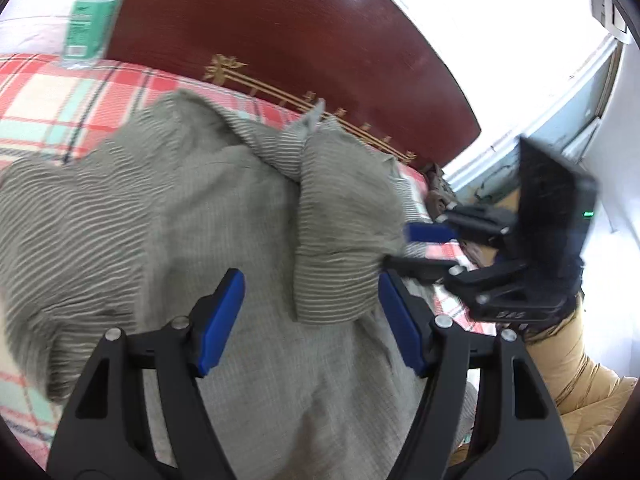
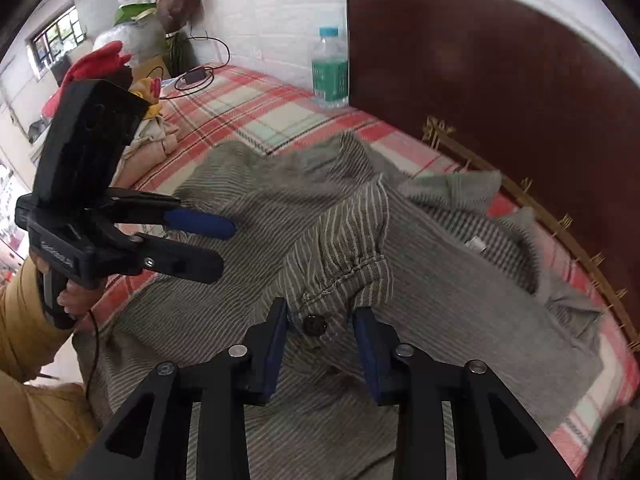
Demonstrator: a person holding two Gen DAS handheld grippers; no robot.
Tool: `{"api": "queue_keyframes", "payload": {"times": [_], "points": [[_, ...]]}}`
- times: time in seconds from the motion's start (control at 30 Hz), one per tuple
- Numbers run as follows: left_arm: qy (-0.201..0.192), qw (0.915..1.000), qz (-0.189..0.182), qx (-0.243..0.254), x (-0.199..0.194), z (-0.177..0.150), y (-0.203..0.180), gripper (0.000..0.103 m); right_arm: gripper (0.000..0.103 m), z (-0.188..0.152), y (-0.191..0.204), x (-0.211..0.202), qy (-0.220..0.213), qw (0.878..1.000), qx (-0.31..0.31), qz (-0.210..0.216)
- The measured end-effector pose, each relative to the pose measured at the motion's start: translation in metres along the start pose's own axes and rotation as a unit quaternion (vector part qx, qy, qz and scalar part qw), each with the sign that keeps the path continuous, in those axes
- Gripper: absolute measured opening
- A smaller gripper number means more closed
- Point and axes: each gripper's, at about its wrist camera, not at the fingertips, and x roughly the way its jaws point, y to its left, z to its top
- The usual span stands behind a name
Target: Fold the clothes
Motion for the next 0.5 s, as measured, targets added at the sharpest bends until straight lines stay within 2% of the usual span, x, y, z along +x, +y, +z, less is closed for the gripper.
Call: {"api": "queue_keyframes", "payload": {"times": [0.07, 0.1, 0.13, 0.3, 0.37, 0.5], "points": [[0.007, 1.0000, 0.003, 0.000, 0.001, -0.004, 0.001, 0.071, 0.044, -0.011, -0.013, 0.001, -0.008, 0.999, 0.040, 0.028], [0.011, 0.9999, 0.004, 0.001, 0.002, -0.006, 0.000, 0.071, 0.055, -0.023, -0.023, -0.010, -0.022, 0.998, 0.061, 0.027], [0.015, 0.9999, 0.005, 0.002, 0.003, -0.008, 0.000, 0.071, 0.061, -0.036, -0.032, -0.021, -0.035, 0.996, 0.081, 0.025], [0.052, 0.9973, -0.023, 0.046, 0.018, -0.029, -0.032, 0.071, 0.061, -0.129, -0.067, -0.077, -0.048, 0.983, 0.177, -0.016], [0.074, 0.9932, -0.034, 0.083, 0.024, -0.045, -0.057, 0.071, 0.061, -0.168, -0.071, -0.093, -0.034, 0.975, 0.215, -0.032], [0.124, 0.9808, -0.054, 0.141, 0.035, -0.082, -0.100, 0.071, 0.061, -0.233, -0.062, -0.095, -0.009, 0.962, 0.274, -0.020]]}}
